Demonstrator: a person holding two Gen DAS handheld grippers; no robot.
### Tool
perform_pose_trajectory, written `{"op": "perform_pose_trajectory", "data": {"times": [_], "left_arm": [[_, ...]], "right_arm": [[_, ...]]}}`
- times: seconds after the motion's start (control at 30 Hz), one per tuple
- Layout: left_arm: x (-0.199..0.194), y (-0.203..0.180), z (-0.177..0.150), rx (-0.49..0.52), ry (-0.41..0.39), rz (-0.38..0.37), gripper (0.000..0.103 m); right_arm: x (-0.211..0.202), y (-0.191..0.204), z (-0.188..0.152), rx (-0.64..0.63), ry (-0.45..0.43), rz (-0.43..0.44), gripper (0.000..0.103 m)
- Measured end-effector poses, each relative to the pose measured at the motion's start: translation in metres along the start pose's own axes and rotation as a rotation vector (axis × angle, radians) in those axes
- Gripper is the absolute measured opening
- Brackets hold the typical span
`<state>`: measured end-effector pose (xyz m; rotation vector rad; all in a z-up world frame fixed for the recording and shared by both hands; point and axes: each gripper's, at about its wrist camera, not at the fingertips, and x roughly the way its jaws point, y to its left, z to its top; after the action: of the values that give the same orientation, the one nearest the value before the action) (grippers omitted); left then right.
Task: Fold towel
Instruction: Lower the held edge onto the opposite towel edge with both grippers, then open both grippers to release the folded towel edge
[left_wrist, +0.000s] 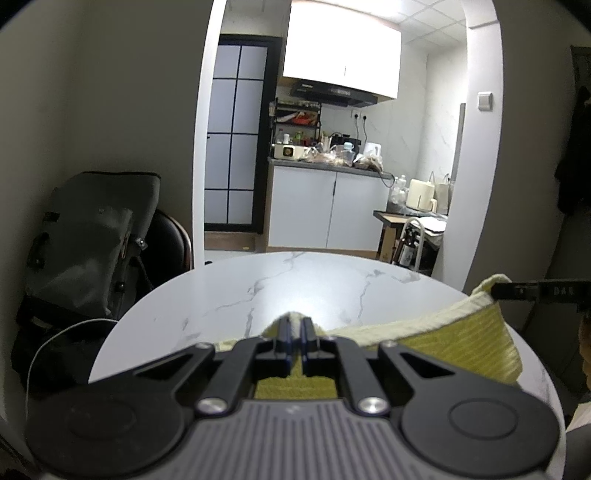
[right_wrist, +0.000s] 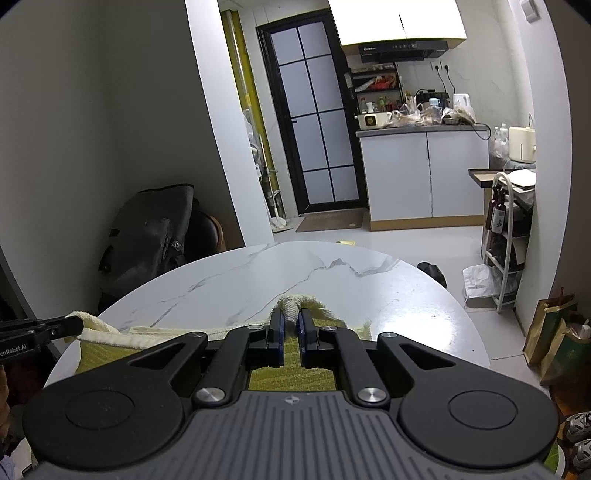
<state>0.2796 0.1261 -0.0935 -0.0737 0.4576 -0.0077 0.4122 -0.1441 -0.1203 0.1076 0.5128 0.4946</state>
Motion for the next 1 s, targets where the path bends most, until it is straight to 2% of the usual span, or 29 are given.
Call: {"op": "perform_pose_trajectory", "data": {"times": [0.33,0.57,0.7,0.8,1.0], "left_arm": [[0.021,0.003,0.0,-0.009,0.044,0.017,0.006],[0.032,0.01,0.001,-0.032,0.059,0.059,0.017],[0.034,0.014,0.002,-0.027,0.062,0.08,0.022],[0.034,0.016,0.001,-0.024,0.064,0.088,0.025],[0.034,0.018,0.001,-0.016,0.07,0.105,0.031]], "right_arm": [[0.034,-0.002,0.002,0.003,0.071,-0.033,0.009],[0.043,-0.004,0.001,0.042,0.07,-0.044,0.012],[0.044,-0.006,0.001,0.065,0.051,-0.051,0.036],[0.042,-0.009,0.002,0.083,0.026,-0.059,0.037],[0.045,-0.01,-0.003,0.082,0.031,-0.069,0.037]]}}
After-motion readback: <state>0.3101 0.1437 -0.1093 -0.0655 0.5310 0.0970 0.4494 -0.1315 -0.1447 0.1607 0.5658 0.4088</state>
